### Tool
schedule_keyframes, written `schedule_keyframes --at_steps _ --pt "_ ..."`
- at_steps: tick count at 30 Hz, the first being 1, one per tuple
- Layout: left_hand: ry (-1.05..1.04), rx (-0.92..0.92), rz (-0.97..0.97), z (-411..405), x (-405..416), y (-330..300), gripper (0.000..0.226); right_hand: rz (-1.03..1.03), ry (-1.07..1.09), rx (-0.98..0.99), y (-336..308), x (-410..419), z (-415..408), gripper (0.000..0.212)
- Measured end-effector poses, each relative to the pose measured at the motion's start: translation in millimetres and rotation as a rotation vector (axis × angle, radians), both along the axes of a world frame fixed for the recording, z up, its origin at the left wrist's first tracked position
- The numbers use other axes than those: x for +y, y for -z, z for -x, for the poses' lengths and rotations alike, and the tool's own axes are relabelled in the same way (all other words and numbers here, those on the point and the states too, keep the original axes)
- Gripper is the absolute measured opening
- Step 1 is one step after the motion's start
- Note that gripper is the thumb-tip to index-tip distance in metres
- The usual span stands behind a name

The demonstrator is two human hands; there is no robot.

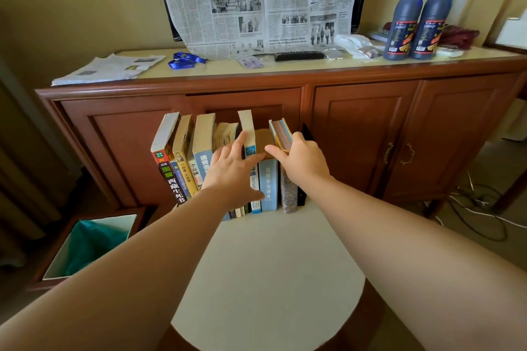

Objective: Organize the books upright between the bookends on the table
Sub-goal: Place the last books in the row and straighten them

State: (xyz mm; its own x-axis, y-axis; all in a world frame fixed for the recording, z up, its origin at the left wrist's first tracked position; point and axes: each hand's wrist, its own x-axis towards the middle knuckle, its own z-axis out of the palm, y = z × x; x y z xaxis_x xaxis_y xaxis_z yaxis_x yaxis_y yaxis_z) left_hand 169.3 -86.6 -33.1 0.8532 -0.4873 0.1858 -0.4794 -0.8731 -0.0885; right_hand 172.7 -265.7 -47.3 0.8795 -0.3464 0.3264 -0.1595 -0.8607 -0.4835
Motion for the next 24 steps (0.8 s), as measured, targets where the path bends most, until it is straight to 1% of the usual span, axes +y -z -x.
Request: schedule_keyframes --at_steps 7,14,19,21,22,24 --pt "-0.005 -0.026 0.019 -3.7 2.6 5.9 0.093 -0.062 0.013 -0.023 3.9 18.5 -15.3 0.071" --pt "0.012 -0.048 0.022 -5.0 2.9 7.6 0.087 -0.185 0.059 0.034 -2.6 24.5 -31.6 0.070" --pt "0.043 -0.083 -0.027 -9.2 8.9 13.5 0.091 -0.245 -0.026 0.015 8.8 12.1 -19.1 0.069" --pt "0.083 -0.117 -0.042 -9.4 13.2 19.6 0.091 -0.340 -0.085 0.026 18.3 3.5 -9.6 0.068" --pt "0.105 -0.134 -0.017 -8.3 16.2 23.4 0.091 -0.422 -0.120 0.041 23.6 0.4 -4.9 0.069" --pt "0.117 -0.144 0.125 -1.1 25.9 33.2 0.086 -0.578 -0.179 0.090 36.4 -2.0 3.8 0.080"
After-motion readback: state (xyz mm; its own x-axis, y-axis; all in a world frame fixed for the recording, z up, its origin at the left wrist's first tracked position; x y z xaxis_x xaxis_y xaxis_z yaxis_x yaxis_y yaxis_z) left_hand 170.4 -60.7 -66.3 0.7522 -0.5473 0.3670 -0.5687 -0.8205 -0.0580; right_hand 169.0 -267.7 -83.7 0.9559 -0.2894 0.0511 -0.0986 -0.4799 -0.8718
